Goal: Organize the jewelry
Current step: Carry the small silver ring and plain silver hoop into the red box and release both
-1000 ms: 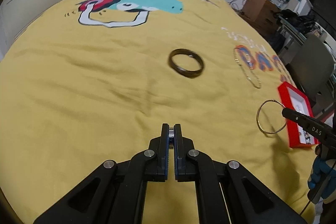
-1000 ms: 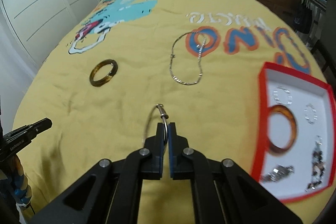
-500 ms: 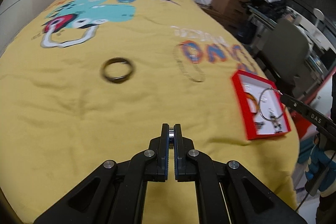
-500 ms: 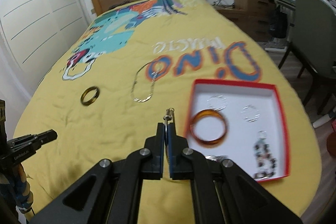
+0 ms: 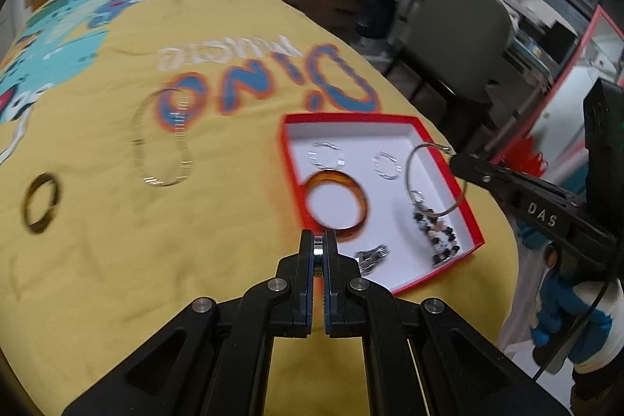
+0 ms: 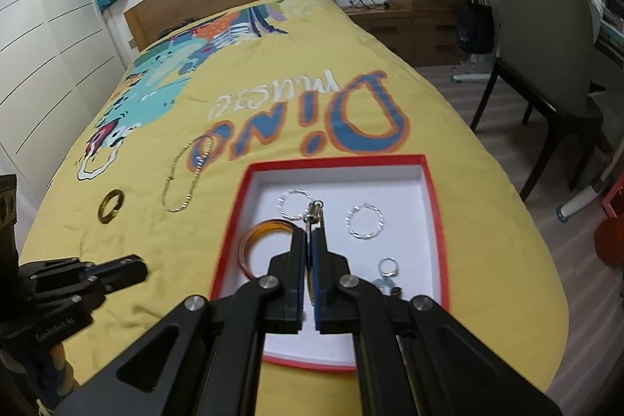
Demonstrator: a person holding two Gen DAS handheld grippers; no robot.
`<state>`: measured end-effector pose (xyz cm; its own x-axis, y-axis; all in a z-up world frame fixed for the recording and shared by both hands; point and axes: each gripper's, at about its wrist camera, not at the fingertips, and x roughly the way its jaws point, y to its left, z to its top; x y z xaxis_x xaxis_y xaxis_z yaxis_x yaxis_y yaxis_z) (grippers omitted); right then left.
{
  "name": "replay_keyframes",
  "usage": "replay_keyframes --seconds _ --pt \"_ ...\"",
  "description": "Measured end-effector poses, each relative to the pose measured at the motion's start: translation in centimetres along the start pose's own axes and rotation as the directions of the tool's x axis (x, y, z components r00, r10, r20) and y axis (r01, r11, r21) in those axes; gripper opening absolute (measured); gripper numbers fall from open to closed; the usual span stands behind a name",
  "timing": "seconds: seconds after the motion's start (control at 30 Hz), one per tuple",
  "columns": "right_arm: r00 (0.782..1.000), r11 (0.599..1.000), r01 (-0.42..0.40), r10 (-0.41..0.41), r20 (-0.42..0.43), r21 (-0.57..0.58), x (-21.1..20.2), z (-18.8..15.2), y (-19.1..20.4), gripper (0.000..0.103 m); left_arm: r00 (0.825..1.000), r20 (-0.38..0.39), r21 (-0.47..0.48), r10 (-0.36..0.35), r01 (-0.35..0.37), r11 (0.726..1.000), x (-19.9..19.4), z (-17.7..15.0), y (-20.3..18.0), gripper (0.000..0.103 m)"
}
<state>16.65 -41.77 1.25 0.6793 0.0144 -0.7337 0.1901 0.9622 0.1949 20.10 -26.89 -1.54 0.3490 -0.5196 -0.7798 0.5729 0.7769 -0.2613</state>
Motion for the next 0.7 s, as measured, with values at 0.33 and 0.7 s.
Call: replay_keyframes --seconds 0.33,0.7 --pt "0.999 0.998 -0.042 0.043 -0.022 0.040 2.8 -0.8 -2.4 0.003 0.998 -0.060 0.047 0.014 -0.011 0.999 4.9 0.5 -3.6 0.004" --pt "1.000 0.997 -0.001 0.003 -0.024 0.074 3.7 -1.0 -5.5 0.003 0.995 -0.088 0.063 0.045 -0.039 0.997 7.5 -0.2 -4.5 0.004"
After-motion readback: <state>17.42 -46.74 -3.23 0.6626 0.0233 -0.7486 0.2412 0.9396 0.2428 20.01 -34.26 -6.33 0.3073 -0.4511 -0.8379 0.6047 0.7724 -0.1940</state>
